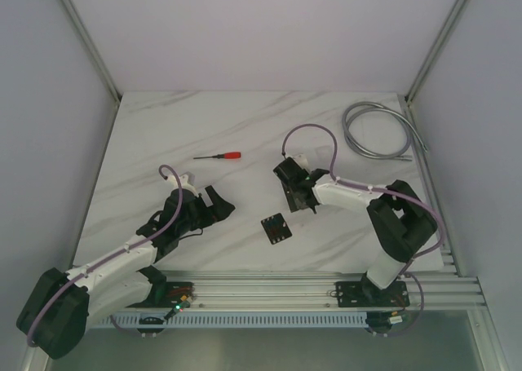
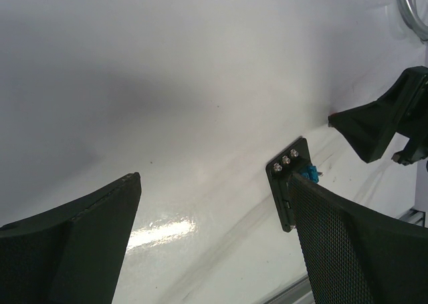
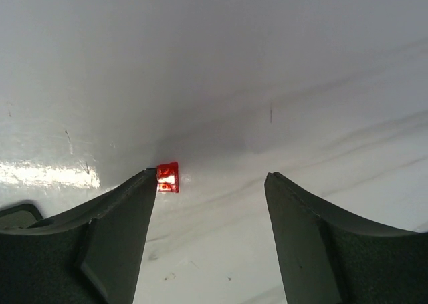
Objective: Snap on the fuse box
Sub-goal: Pick up the fuse from the center of the board.
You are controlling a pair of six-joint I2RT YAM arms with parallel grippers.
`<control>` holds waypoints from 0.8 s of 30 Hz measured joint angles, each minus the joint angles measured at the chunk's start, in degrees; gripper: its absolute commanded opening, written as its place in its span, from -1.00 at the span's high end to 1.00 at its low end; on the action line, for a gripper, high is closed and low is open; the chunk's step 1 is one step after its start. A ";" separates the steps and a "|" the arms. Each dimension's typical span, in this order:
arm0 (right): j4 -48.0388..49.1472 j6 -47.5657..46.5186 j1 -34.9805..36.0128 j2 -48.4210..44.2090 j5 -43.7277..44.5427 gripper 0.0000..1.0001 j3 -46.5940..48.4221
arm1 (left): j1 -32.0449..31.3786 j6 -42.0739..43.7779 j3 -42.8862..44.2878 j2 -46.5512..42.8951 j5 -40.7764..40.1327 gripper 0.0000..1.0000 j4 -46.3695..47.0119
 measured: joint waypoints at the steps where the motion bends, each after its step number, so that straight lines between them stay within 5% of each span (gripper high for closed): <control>1: -0.46 0.48 -0.09 -0.33 0.11 -0.47 -0.22 | 0.00 0.00 0.00 0.00 0.00 -1.00 0.00; 24: 2.86 4.66 -0.09 0.31 3.56 -0.65 -0.63 | 0.00 -0.02 0.00 0.26 0.04 -1.00 -0.02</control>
